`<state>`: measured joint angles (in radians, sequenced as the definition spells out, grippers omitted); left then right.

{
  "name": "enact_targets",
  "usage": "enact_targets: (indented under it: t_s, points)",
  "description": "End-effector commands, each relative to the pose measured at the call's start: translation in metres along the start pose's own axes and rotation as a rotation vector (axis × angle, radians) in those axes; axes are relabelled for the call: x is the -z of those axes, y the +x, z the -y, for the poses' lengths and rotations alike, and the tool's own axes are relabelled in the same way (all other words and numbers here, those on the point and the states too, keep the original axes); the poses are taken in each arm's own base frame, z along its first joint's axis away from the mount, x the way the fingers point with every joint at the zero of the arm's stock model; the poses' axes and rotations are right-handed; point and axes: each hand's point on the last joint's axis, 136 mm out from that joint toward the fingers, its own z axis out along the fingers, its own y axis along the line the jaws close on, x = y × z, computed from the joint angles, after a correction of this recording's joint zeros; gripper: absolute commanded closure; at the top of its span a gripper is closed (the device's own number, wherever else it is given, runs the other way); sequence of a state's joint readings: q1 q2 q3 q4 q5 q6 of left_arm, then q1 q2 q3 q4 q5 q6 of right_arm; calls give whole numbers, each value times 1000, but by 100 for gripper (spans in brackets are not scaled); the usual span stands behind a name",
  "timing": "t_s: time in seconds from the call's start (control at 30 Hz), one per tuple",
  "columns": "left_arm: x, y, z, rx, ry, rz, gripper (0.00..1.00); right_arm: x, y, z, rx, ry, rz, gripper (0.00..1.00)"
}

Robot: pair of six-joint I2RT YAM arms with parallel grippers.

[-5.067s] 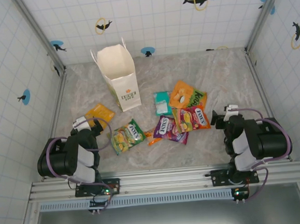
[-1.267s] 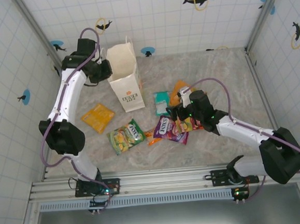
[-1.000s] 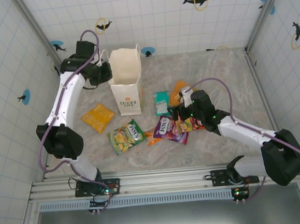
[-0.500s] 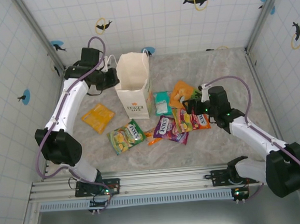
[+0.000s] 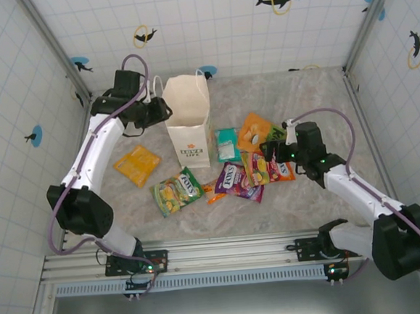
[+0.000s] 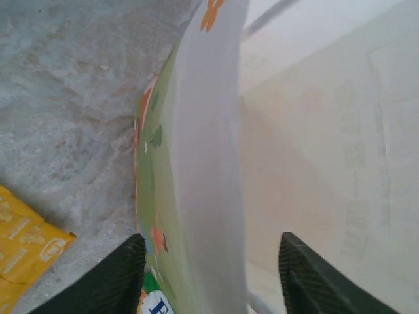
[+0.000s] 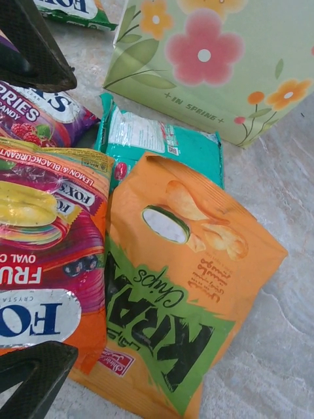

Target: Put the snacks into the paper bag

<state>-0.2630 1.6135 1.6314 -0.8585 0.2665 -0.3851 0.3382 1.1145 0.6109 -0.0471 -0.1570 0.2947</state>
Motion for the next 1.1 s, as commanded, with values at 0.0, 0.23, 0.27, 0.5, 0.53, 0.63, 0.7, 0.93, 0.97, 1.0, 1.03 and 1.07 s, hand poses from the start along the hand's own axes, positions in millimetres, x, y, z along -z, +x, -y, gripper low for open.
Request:
enact_targets:
  t_s: [0.0, 0.23, 0.27, 0.5, 0.53, 0.63, 0.7, 0.93, 0.97, 1.0, 1.03, 1.07]
  points:
    - [30, -15, 6, -12, -19, 104, 39, 10, 2, 3, 28, 17, 18, 0]
    - [65, -22, 9, -20, -26, 223, 27, 24, 4, 0, 171, 24, -14, 0]
    - [68, -22, 8, -23, -34, 234, 27, 26, 4, -1, 201, 27, -20, 0]
    - [95, -5, 7, -42, 6, 345, 19, 43, -13, -1, 523, 70, -9, 3]
    - [98, -1, 8, -56, 25, 366, 19, 44, -11, -2, 563, 66, -17, 5]
    - [105, 15, 8, -101, 66, 416, 19, 45, 8, -6, 708, 10, -74, 7]
    - [108, 29, 7, -119, 88, 423, 17, 46, 25, -11, 849, -36, -122, 8]
    - [81, 88, -12, -61, 124, 305, 18, 47, 70, -6, 1273, -3, -184, 15]
    - [74, 98, -18, -48, 117, 286, 18, 46, 74, -5, 1331, 19, -170, 15]
    - [69, 107, -23, -32, 113, 271, 18, 44, 81, -3, 1390, 42, -151, 15]
    - [67, 113, -26, -18, 111, 273, 18, 43, 88, -3, 1451, 53, -124, 15]
    - [66, 117, -30, -6, 108, 277, 18, 41, 93, -4, 1493, 56, -95, 15]
